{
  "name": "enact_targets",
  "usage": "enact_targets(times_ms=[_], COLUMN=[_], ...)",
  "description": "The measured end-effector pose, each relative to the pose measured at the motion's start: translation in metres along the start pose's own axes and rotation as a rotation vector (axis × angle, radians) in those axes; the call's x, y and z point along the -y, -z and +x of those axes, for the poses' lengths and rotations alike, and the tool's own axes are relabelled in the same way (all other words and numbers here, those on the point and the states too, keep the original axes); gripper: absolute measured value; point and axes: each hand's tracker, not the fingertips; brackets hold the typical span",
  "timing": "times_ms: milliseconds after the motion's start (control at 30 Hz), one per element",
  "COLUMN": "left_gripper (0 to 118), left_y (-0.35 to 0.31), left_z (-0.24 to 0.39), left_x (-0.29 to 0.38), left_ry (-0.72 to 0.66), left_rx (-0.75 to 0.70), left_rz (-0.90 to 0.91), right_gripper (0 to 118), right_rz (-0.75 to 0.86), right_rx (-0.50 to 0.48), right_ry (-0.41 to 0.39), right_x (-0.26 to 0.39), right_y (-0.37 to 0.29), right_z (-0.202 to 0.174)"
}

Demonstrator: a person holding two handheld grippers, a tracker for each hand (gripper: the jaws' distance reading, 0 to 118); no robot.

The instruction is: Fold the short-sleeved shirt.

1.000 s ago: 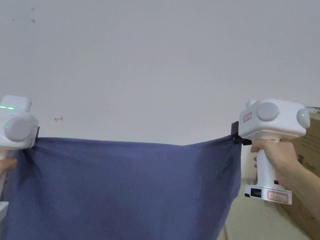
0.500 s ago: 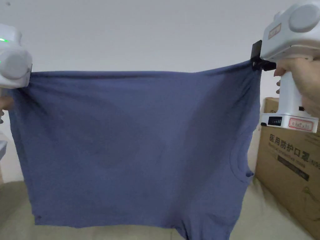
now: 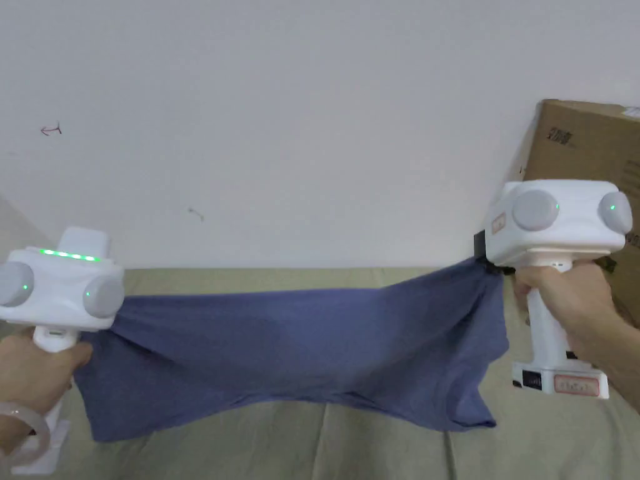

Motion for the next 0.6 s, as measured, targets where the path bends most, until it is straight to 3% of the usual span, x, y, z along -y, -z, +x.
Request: enact_targets(times_ms=[133,267,333,467,600], left_gripper=[2,2,2,2,2], left_y=[0.025,0.021,0.006,-0.037,-0.090], left_z=[0.025,0.031,0.023,0.003,-0.015], left_x=[0.077,0.132,0.148,0.174,0.204], left_ry=[-0.031,0.029,0.006,-0.009,-0.017], left_rx=[0.044,0.061,0.068,0.105,0.148], left_rz=[-0.147,-0.241,-0.241,-0.247,-0.249], right_gripper=[3,3,3,3,3], right_rz=[-0.176,-0.244,-0.258,-0.263,-0.273], right_rx=[-0.019,-0.017,-0.026,-0.061,-0.076], right_ry=[0.010,0.017,0.022,0.138,0.083], right_x=[0.076,0.136,0.156,0.193,0.234], right_y=[0.062,0.079,0.075,0.040,-0.009], right_z=[-0.002,0.003,0.010,0.029,0.044])
